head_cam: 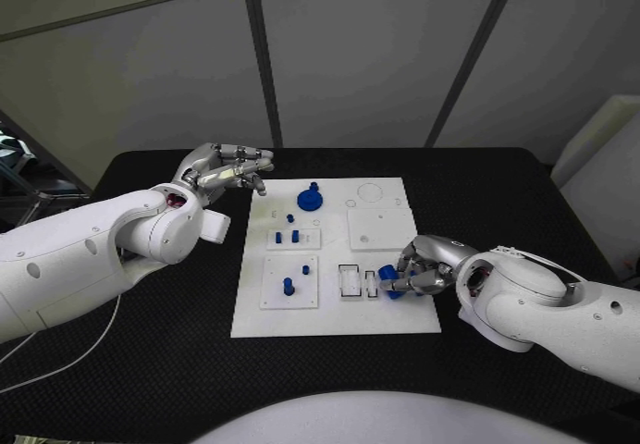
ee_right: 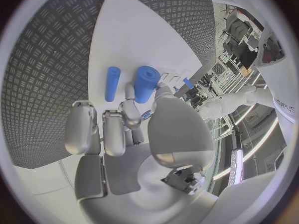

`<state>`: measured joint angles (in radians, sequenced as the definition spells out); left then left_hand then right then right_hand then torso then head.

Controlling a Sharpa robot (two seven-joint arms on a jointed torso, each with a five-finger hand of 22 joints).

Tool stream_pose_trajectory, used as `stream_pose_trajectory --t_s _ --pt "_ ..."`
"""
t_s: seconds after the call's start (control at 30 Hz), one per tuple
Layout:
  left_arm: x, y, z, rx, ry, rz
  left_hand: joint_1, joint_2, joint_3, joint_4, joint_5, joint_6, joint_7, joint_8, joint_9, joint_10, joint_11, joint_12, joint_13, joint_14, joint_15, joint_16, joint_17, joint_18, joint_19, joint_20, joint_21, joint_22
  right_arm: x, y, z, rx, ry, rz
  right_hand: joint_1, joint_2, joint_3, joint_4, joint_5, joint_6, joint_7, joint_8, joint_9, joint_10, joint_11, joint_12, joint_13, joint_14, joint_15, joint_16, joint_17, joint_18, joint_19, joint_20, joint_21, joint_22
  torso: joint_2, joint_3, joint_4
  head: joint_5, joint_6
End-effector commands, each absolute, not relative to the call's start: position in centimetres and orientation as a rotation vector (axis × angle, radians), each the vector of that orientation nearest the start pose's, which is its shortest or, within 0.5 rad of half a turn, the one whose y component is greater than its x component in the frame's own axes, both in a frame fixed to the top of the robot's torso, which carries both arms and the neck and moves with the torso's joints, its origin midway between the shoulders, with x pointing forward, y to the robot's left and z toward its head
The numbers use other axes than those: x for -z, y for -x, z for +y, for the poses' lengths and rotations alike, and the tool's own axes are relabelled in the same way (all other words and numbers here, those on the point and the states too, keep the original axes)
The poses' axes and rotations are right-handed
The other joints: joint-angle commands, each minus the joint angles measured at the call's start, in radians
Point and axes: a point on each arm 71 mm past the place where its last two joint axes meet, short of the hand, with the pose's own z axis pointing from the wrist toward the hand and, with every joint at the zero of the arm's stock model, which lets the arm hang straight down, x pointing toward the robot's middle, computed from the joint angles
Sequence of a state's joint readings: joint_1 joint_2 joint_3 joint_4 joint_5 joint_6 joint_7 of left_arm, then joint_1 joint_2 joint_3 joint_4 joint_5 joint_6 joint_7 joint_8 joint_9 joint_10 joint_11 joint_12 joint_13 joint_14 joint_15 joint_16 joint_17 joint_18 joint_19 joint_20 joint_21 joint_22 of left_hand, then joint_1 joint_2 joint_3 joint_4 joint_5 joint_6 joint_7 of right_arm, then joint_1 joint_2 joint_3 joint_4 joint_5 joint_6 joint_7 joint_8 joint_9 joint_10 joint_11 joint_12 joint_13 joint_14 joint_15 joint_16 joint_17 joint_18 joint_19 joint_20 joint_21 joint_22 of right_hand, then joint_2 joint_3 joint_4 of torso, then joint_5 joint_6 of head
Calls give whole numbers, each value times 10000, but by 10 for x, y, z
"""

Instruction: Assemble the parts on the task board

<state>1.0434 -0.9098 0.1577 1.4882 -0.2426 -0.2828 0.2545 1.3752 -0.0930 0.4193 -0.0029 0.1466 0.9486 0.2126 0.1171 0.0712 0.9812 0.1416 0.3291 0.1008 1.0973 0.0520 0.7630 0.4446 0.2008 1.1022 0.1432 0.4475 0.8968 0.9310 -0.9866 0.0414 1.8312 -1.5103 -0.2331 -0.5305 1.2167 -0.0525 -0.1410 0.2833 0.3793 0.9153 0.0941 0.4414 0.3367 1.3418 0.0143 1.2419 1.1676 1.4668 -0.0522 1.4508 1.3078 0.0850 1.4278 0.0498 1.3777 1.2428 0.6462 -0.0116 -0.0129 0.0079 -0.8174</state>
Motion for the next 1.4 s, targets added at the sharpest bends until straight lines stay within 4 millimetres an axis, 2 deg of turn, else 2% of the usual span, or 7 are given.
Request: stream_pose_trajectory --t_s 0.03,0.43,0.67,0.87,1.13,1.27,1.4 --pt "188 -491 254 14122 10416 14685 -121 -9 -24 8 35 -59 19 38 0 -77 -14 67 -12 -48 29 -60 -13 -200 -73 17 -54 -9 264 -384 -204 -3804 -298 20468 322 116 19 -87 220 -86 -21 85 53 -11 -15 -64 42 606 -52 62 331 -183 65 17 68 19 -3 -5 -8 35 4" --pt "187 -490 257 14078 10428 14689 -121 -9 -24 8 35 -59 19 38 0 -77 -14 67 -12 -48 29 -60 -13 -200 -73 17 -54 -9 256 -380 -206 -4139 -1134 19635 1059 495 153 -171 1581 -17 -123 362 330 246 -114 142 459 652 -132 161 551 -221 159 -51 198 238 -10 4 -25 55 38" --pt "188 -491 256 14074 10436 14698 -121 -9 -24 8 35 -59 19 38 0 -77 -14 67 -12 -48 29 -60 -13 -200 -73 17 -54 -9 243 -372 -204 -5285 -2784 18904 946 490 55 -8 1883 23 -154 410 401 451 -140 377 765 674 -155 214 654 -245 216 -76 273 360 -8 -4 -9 23 68" --pt "187 -490 257 14048 10443 14697 -121 -9 -24 8 35 -59 19 38 0 -77 -14 67 -12 -48 29 -60 -13 -200 -73 17 -54 -9 237 -369 -199 -5946 -3430 18424 939 511 38 20 1993 78 -188 451 440 492 -167 413 825 682 -172 235 697 -249 230 -91 293 392 7 -7 -10 41 94" --pt "187 -490 257 14051 10441 14702 -121 -9 -24 8 35 -59 19 38 0 -77 -14 67 -12 -48 29 -60 -13 -200 -73 17 -54 -9 239 -368 -184 -6402 -3233 18803 899 511 13 45 2008 81 -187 451 451 460 -170 350 769 683 -180 239 705 -251 233 -99 299 402 -1 -7 -17 73 82" --pt "187 -490 256 14094 10431 14723 -141 8 -28 27 37 -68 22 44 1 -94 -12 79 -15 -51 33 -60 -17 -198 -76 23 -66 -21 242 -371 -173 -6673 -2697 19044 540 575 -138 82 1839 117 -185 410 461 455 -165 282 743 678 -176 232 699 -255 233 -101 305 415 0 -19 -2 55 98" --pt "188 -491 255 14105 10436 14733 -141 8 -28 27 37 -68 22 44 1 -94 -12 79 -15 -51 33 -60 -17 -198 -76 23 -66 -21 246 -374 -164 -6728 -2244 19167 260 685 -259 84 1636 255 -224 382 478 483 -191 244 760 677 -192 232 711 -257 234 -107 315 436 0 2 -11 69 110"
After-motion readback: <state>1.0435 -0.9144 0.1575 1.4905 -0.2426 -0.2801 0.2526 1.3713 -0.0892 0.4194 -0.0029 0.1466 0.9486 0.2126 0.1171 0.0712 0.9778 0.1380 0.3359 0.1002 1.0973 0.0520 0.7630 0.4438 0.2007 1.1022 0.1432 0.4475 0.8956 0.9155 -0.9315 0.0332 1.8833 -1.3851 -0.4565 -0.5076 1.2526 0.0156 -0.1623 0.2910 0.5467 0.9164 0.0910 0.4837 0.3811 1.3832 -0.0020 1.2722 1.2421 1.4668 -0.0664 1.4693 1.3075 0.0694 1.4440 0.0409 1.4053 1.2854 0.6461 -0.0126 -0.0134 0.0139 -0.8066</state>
